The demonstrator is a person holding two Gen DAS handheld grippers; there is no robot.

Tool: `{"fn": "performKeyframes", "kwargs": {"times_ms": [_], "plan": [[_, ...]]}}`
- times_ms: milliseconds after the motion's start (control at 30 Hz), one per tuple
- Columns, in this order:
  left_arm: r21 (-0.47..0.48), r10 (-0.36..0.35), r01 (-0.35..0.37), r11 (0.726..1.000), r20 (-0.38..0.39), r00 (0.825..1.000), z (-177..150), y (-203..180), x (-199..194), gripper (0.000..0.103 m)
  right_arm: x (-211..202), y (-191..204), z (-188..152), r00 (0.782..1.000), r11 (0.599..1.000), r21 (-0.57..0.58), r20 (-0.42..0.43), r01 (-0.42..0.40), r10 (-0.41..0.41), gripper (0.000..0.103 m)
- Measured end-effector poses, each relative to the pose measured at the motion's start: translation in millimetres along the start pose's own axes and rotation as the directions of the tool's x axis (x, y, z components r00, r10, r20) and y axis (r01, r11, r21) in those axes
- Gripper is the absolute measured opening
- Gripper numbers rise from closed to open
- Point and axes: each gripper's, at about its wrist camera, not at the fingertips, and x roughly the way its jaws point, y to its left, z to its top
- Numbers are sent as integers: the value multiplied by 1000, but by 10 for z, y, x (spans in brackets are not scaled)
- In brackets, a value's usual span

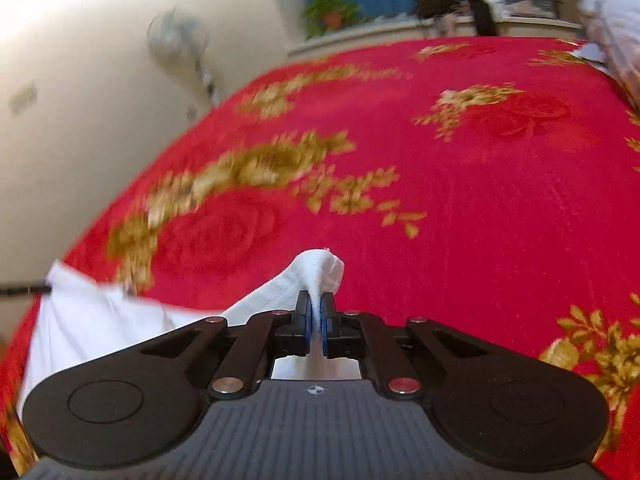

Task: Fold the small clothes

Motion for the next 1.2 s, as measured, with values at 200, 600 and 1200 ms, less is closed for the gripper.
{"fn": "performKeyframes", "kwargs": {"times_ms": [200,600,1200], "plan": [[0,74,-74,997,-55,996,-32,15,172,3,215,-181,-67,983,970,166,-57,180,-172,4],[17,139,-138,990,-135,981,-104,20,279,14,343,-155,-164,953,941,158,-100,300,-287,5],[71,-135,174,982,-375,917,-933,-95,-582,31,-513,57,-875,945,997,15,-318,82,-73,31]]}}
